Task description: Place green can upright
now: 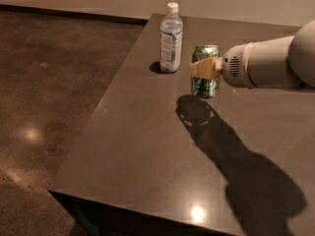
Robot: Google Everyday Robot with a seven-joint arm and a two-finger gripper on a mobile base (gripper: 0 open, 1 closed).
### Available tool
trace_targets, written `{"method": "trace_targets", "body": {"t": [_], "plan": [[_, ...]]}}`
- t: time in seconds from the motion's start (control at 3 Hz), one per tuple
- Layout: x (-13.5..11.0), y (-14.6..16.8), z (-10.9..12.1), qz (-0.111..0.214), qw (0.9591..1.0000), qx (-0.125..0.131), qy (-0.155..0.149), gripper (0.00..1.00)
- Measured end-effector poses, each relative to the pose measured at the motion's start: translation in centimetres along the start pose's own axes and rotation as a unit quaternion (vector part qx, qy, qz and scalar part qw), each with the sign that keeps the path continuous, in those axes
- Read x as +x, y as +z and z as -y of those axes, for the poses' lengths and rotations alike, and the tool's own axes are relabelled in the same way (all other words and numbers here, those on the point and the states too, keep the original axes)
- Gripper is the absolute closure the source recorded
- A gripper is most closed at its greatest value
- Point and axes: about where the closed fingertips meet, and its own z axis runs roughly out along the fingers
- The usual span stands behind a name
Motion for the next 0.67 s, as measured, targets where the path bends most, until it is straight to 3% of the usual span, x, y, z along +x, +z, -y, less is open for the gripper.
{"method": "trace_targets", "body": {"t": [0.33,0.67], "plan": [[0.45,-0.84,0.39,-0.070,0.9969,0.034,-0.007,1.00],[-0.09,-0.56,1.27,-0.101,0.9922,0.044,-0.058,1.00]]}}
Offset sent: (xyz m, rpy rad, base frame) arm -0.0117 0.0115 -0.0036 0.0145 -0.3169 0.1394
